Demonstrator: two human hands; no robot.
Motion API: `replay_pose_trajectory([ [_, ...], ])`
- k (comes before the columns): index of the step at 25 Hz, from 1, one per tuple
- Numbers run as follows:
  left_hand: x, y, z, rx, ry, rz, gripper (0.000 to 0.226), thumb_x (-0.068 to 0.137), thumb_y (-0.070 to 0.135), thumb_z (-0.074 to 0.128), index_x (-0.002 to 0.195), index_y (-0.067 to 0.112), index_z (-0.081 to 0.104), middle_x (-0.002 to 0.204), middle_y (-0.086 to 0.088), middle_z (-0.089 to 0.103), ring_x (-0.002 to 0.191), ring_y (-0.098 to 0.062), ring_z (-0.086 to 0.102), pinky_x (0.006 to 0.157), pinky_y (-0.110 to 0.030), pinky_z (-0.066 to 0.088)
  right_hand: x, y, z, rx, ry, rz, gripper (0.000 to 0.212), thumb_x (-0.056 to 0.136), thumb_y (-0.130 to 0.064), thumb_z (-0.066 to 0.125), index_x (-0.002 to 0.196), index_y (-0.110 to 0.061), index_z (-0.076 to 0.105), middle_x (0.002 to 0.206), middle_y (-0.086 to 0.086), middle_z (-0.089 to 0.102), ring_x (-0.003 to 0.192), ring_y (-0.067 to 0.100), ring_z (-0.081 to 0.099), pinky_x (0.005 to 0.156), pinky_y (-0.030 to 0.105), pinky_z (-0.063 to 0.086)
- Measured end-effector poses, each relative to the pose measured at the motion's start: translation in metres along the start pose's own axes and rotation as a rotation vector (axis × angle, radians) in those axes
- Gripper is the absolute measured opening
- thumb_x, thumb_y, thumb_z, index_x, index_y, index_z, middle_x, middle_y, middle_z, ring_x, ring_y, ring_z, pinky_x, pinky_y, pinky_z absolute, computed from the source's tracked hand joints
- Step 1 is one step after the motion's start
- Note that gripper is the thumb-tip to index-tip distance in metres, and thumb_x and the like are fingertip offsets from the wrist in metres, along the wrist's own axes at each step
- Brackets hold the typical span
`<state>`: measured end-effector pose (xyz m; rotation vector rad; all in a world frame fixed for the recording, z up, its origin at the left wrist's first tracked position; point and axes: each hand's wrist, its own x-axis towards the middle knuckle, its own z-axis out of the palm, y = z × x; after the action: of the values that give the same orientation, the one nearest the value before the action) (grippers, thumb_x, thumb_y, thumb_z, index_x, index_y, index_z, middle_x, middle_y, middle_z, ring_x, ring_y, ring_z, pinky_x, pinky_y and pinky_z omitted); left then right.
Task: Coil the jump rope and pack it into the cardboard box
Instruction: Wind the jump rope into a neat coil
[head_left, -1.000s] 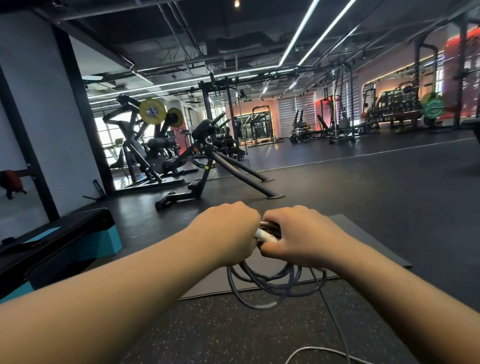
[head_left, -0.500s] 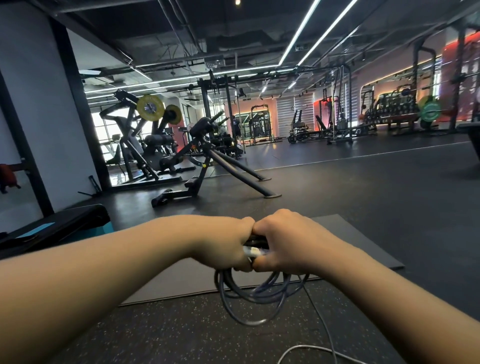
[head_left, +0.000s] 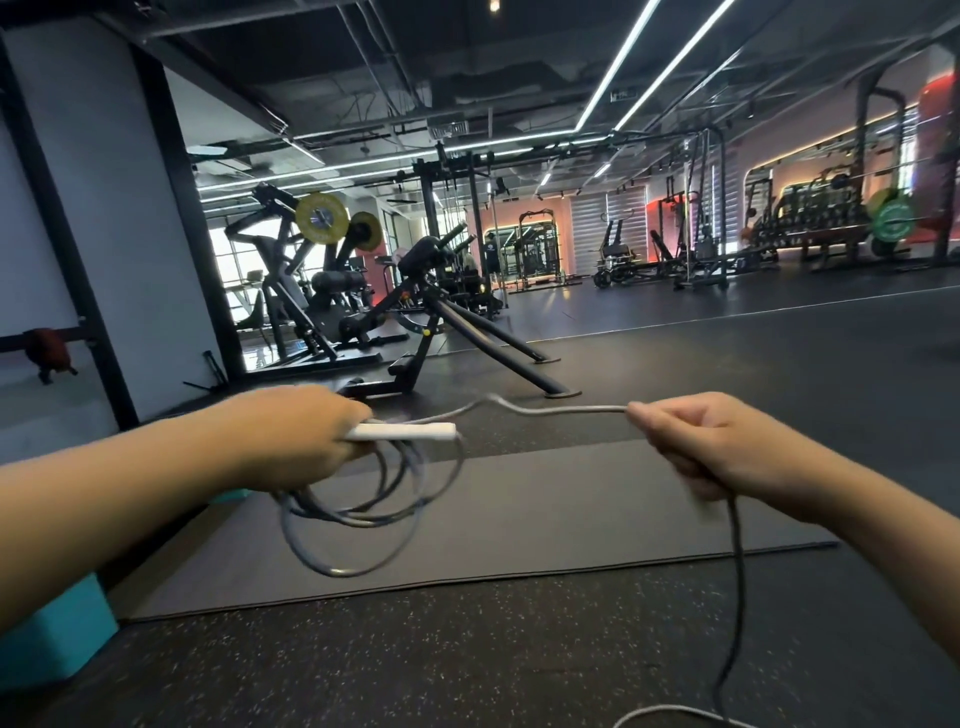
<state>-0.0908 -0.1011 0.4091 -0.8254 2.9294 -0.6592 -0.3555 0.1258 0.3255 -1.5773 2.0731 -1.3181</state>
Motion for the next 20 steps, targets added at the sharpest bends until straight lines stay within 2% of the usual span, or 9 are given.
replay_pose_trajectory([
  [2, -0.010, -0.018, 0.004, -0.072, 0.031, -0.045, 0.031, 0.103, 0.046, 0.042, 0.077, 0.030, 0.045, 0.074, 0.008, 0.057, 0.063, -0.008, 0.052, 0.059, -0.027, 0.042, -0.005, 0.004, -0.007, 0.096, 0.004, 0.044, 0.048, 0.092, -0.055, 0.056, 0.065, -0.015, 0.051, 0.061, 0.012, 0.031, 0.047, 0.017, 0.027, 0.044, 0.027, 0.026],
  [5, -0.012, -0.023, 0.015, -0.250, 0.079, -0.096, 0.032, 0.103, 0.044, 0.045, 0.076, 0.028, 0.047, 0.072, 0.005, 0.057, 0.060, -0.011, 0.051, 0.059, -0.030, 0.042, -0.003, 0.006, 0.000, 0.070, 0.023, 0.010, 0.042, 0.094, -0.050, 0.057, 0.077, -0.013, 0.064, 0.063, 0.012, 0.034, 0.052, 0.020, 0.027, 0.044, 0.027, 0.024],
  [8, -0.002, -0.013, 0.025, -0.609, 0.218, -0.242, 0.034, 0.103, 0.038, 0.050, 0.075, 0.018, 0.050, 0.072, -0.003, 0.060, 0.062, -0.021, 0.053, 0.064, -0.038, 0.046, 0.001, 0.007, 0.014, 0.287, 0.042, 0.022, 0.037, 0.099, -0.044, 0.052, 0.088, -0.014, 0.070, 0.066, 0.003, 0.030, 0.054, 0.016, 0.022, 0.052, 0.032, 0.015],
  [11, 0.004, 0.014, 0.024, -0.997, 0.388, -0.315, 0.033, 0.104, 0.037, 0.049, 0.079, 0.016, 0.054, 0.073, -0.004, 0.062, 0.063, -0.020, 0.053, 0.059, -0.033, 0.043, 0.013, 0.003, 0.043, 0.508, 0.015, 0.029, 0.045, 0.095, -0.053, 0.055, 0.100, -0.012, 0.072, 0.068, -0.002, 0.029, 0.056, 0.014, 0.017, 0.054, 0.034, 0.010],
  [13, 0.011, 0.044, 0.024, -1.220, 0.451, -0.352, 0.032, 0.105, 0.037, 0.047, 0.081, 0.017, 0.055, 0.076, -0.003, 0.062, 0.065, -0.017, 0.053, 0.059, -0.030, 0.041, 0.020, -0.008, 0.064, 0.589, 0.017, 0.035, 0.056, 0.083, -0.072, 0.060, 0.105, -0.022, 0.074, 0.067, -0.007, 0.035, 0.054, 0.011, 0.021, 0.051, 0.029, 0.014],
  [15, 0.022, 0.073, 0.025, -1.480, 0.436, -0.360, 0.034, 0.105, 0.039, 0.046, 0.086, 0.015, 0.060, 0.079, -0.003, 0.069, 0.072, -0.019, 0.063, 0.071, -0.031, 0.051, 0.022, -0.020, 0.082, 0.502, 0.034, -0.014, 0.065, 0.071, -0.083, 0.060, 0.113, -0.035, 0.070, 0.067, -0.017, 0.047, 0.050, 0.002, 0.036, 0.052, 0.023, 0.028],
  [16, 0.029, 0.084, 0.026, -1.618, 0.412, -0.348, 0.035, 0.104, 0.040, 0.047, 0.092, 0.012, 0.064, 0.083, -0.004, 0.075, 0.080, -0.023, 0.070, 0.084, -0.039, 0.056, 0.020, -0.027, 0.091, 0.442, 0.042, -0.052, 0.065, 0.072, -0.083, 0.060, 0.117, -0.036, 0.066, 0.065, -0.024, 0.054, 0.051, -0.002, 0.048, 0.057, 0.020, 0.035],
  [18, 0.039, 0.101, 0.024, -1.819, 0.385, -0.368, 0.037, 0.101, 0.041, 0.047, 0.104, 0.011, 0.069, 0.092, -0.003, 0.081, 0.098, -0.029, 0.074, 0.099, -0.052, 0.051, 0.021, -0.040, 0.107, 0.490, 0.093, -0.099, 0.056, 0.078, -0.074, 0.063, 0.116, -0.033, 0.061, 0.067, -0.032, 0.062, 0.055, -0.010, 0.056, 0.059, 0.013, 0.041],
  [20, 0.047, 0.113, 0.023, -1.970, 0.422, -0.438, 0.035, 0.101, 0.041, 0.049, 0.104, 0.014, 0.070, 0.095, -0.002, 0.081, 0.102, -0.030, 0.074, 0.099, -0.050, 0.051, 0.025, -0.048, 0.116, 0.659, 0.153, -0.089, 0.060, 0.074, -0.074, 0.068, 0.114, -0.030, 0.062, 0.079, -0.017, 0.066, 0.051, -0.002, 0.049, 0.051, 0.017, 0.038],
])
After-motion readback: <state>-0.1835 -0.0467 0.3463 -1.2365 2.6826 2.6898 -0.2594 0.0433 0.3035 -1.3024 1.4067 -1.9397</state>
